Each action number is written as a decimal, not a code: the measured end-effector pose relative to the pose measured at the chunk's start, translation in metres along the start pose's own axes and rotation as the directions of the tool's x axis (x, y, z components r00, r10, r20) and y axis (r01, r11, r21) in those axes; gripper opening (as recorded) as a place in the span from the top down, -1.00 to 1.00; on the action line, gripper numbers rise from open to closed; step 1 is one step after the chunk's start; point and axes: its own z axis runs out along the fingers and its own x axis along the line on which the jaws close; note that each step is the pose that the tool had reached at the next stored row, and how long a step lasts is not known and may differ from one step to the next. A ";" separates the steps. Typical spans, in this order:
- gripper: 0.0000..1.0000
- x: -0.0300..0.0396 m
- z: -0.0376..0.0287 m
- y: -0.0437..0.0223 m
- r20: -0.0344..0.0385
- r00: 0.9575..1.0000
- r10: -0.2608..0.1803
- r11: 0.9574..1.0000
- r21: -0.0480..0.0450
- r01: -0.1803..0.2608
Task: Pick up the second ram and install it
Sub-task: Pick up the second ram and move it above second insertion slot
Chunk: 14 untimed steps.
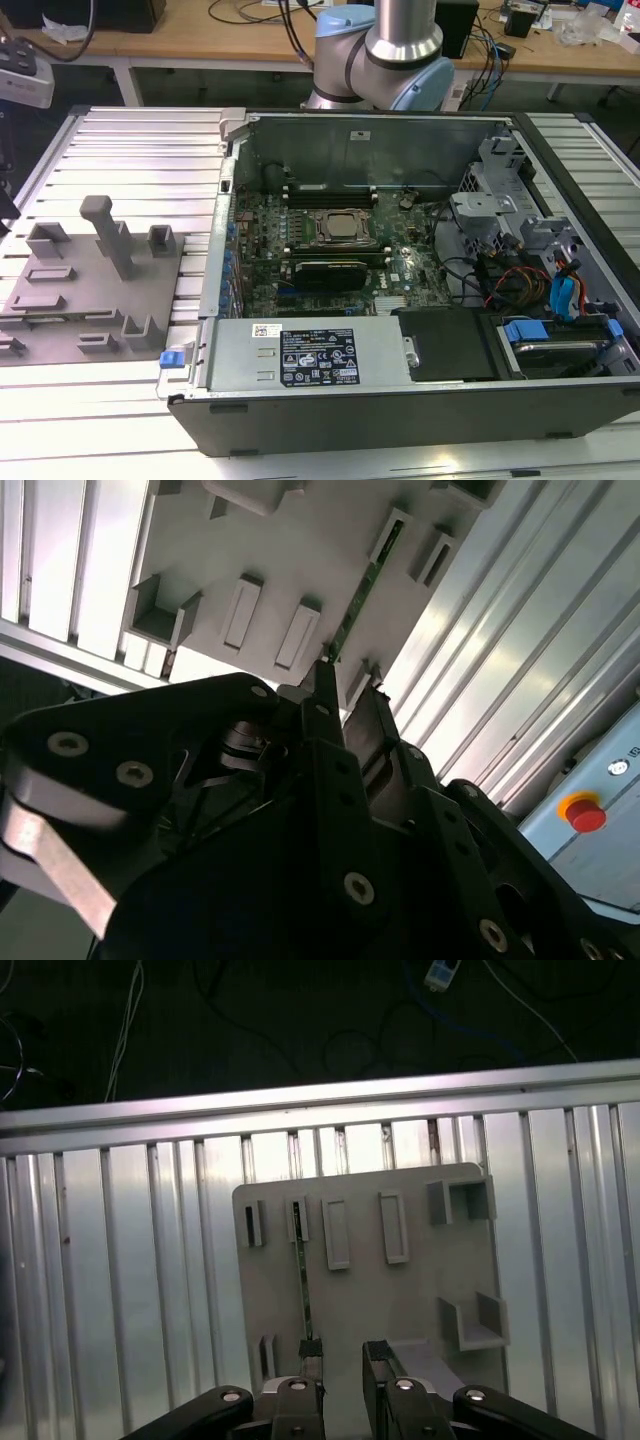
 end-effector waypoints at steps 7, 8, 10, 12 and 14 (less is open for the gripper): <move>0.40 0.0000 0.0059 -0.0002 0.000 1.000 -0.001 1.000 0.000 0.001; 0.40 0.0000 0.0065 -0.0002 0.000 1.000 -0.001 1.000 0.000 0.001; 0.40 0.0000 0.0085 -0.0003 0.000 1.000 -0.001 1.000 0.000 0.001; 0.40 0.0000 0.0102 -0.0003 0.000 1.000 -0.001 1.000 0.000 0.001; 0.40 0.0000 0.0115 -0.0004 0.000 1.000 -0.001 1.000 0.000 0.001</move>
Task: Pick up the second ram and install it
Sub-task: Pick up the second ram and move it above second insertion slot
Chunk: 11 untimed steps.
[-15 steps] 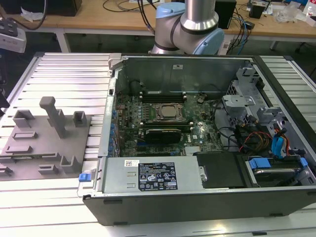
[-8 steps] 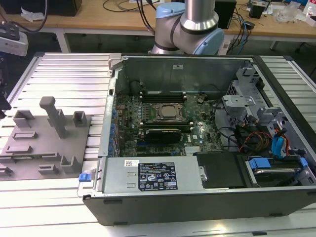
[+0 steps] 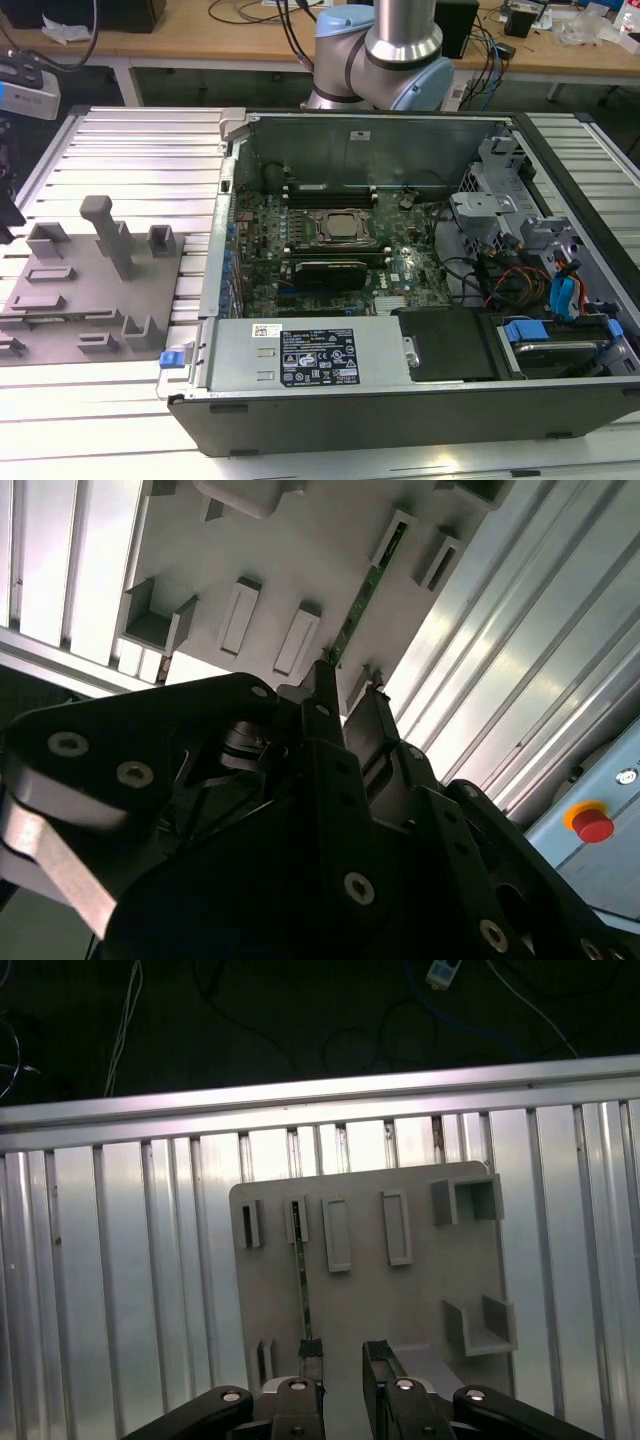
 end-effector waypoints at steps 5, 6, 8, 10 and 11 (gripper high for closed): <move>0.40 0.0000 0.0038 -0.0001 0.000 1.000 0.000 1.000 0.000 0.000; 0.40 0.0000 0.0048 -0.0002 0.000 1.000 0.000 1.000 0.000 0.000; 0.40 0.0000 0.0061 -0.0002 0.000 1.000 0.000 1.000 0.000 0.000; 0.40 0.0000 0.0078 -0.0003 0.000 1.000 0.000 1.000 0.000 0.000; 0.40 0.0000 0.0090 -0.0003 0.000 1.000 0.000 1.000 0.000 0.000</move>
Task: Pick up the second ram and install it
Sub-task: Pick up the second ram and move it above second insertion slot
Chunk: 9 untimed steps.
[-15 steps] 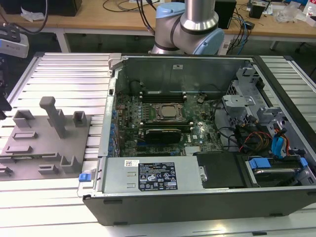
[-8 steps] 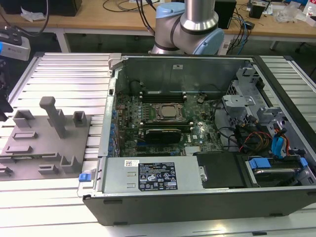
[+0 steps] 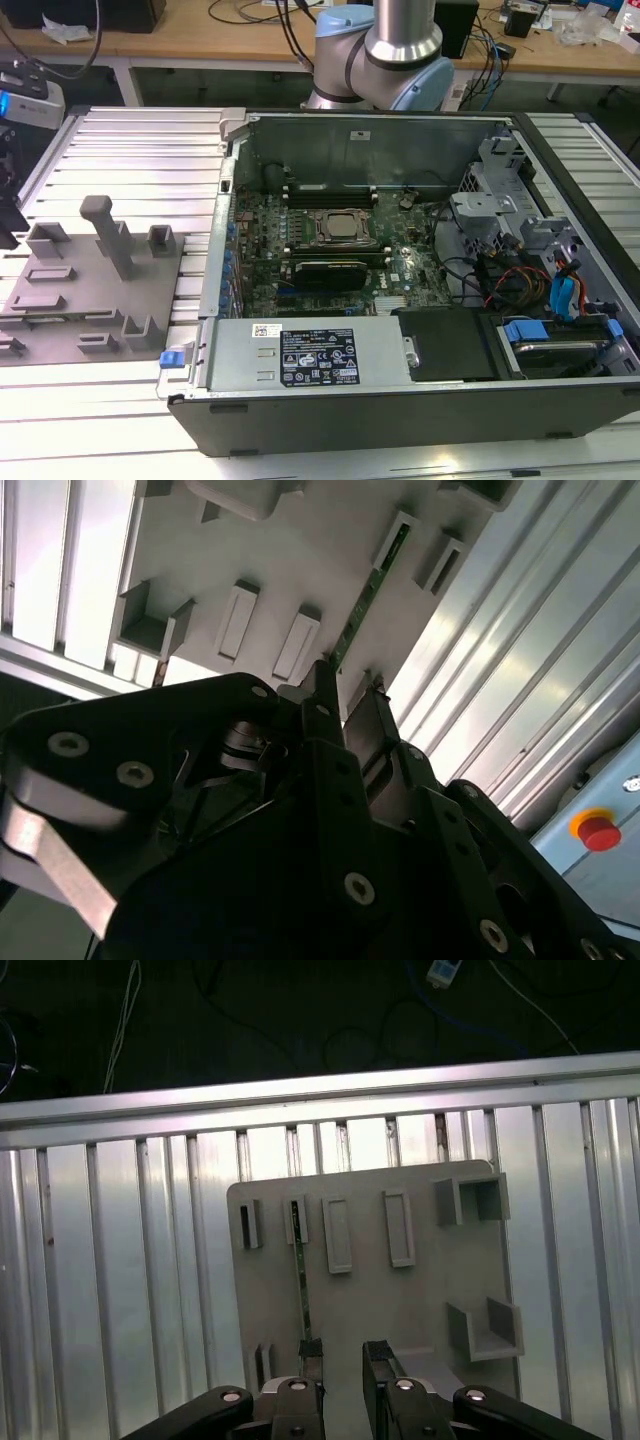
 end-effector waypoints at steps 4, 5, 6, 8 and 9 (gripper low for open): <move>0.40 0.0000 0.0030 -0.0001 0.000 1.000 0.000 1.000 0.000 0.000; 0.40 0.0000 0.0040 -0.0001 0.000 1.000 0.000 1.000 0.000 0.000; 0.40 0.0000 0.0046 -0.0001 0.000 1.000 0.000 1.000 0.000 0.000; 0.40 0.0000 0.0061 -0.0002 0.000 1.000 0.000 1.000 0.000 0.000; 0.40 0.0000 0.0071 -0.0002 0.000 1.000 0.000 1.000 0.000 0.000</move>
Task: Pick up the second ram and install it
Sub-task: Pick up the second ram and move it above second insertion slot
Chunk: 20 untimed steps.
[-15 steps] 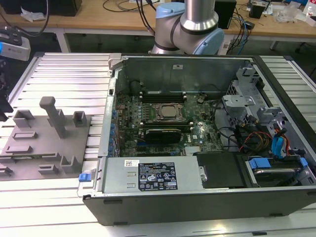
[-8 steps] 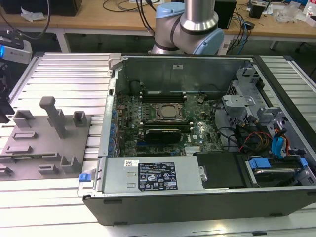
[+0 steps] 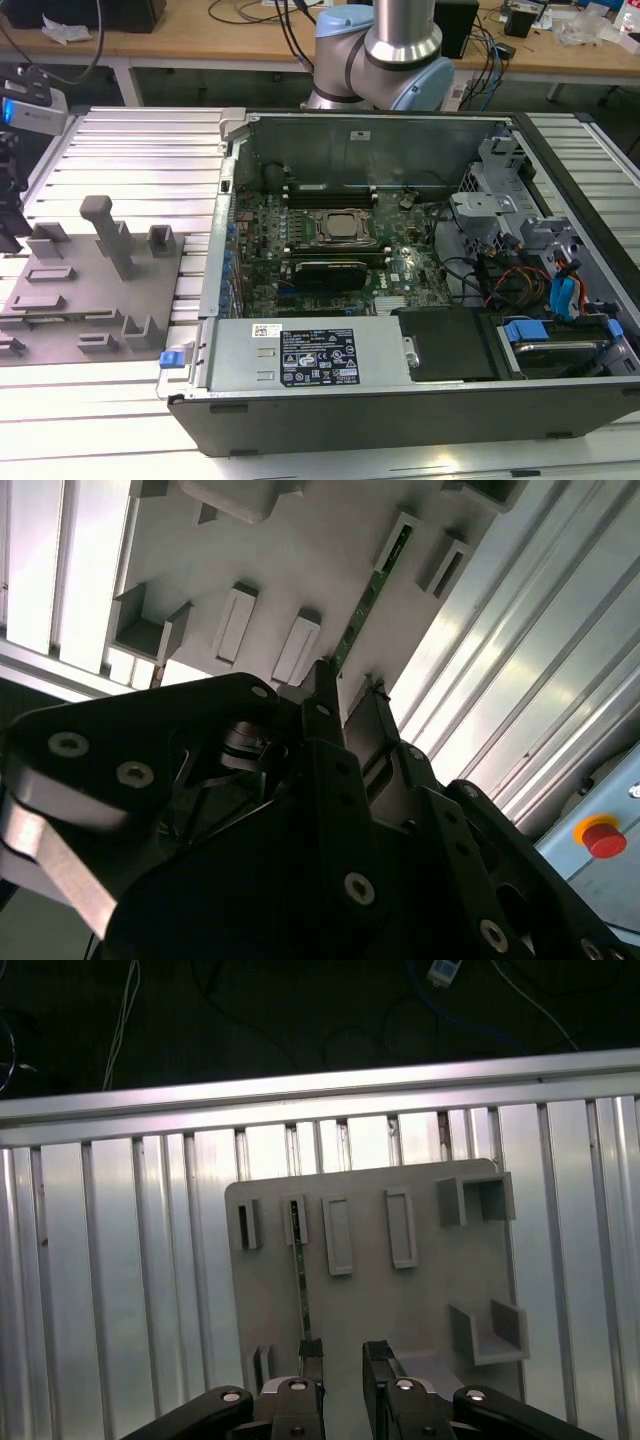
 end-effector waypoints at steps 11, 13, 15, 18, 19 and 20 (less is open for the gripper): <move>0.40 0.0001 0.0095 -0.0003 0.000 1.000 0.000 1.000 0.000 0.000; 0.40 0.0003 0.0134 -0.0005 0.000 1.000 0.000 1.000 0.000 0.000; 0.40 0.0003 0.0146 -0.0005 0.000 1.000 0.000 1.000 0.000 0.000; 0.40 0.0004 0.0183 -0.0006 0.000 1.000 0.000 1.000 0.000 0.000; 0.40 0.0004 0.0192 -0.0007 0.000 1.000 0.000 1.000 0.000 0.000; 0.40 0.0004 0.0204 -0.0007 0.000 1.000 0.000 1.000 0.000 0.000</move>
